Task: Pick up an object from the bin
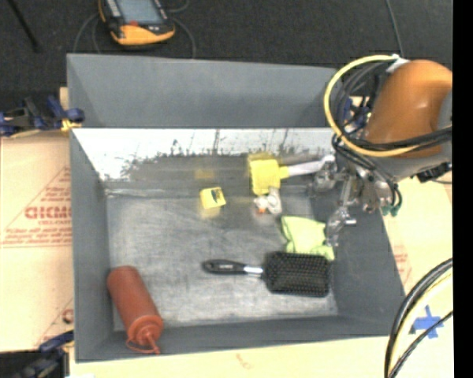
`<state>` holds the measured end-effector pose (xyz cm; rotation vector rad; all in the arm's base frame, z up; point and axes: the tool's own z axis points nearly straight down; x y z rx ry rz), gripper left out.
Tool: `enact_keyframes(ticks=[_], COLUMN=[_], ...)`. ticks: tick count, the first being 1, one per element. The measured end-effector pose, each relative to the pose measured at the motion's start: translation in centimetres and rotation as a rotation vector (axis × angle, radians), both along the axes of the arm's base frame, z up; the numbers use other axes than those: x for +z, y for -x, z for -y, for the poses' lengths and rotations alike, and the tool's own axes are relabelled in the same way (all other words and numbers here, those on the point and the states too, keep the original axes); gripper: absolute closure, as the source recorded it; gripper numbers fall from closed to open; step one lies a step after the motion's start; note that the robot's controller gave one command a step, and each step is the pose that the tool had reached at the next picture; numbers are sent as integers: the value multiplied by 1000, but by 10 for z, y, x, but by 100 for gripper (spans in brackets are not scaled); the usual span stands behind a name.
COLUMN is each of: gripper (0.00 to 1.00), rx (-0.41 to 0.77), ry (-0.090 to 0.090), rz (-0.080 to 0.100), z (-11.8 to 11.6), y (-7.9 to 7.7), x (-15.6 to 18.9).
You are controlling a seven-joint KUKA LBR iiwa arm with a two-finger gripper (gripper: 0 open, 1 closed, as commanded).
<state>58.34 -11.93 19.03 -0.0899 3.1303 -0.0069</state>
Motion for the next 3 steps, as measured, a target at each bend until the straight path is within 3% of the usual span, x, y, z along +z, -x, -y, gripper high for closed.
enact_keyframes(ticks=[1, 2, 3], gripper=[0, 100, 100], rx=[188, 399, 399], ry=[-2, 4, 4], rz=[-5, -2, -2], z=[-10, -4, -4], y=[4, -27, -27], x=[-47, -115, -115])
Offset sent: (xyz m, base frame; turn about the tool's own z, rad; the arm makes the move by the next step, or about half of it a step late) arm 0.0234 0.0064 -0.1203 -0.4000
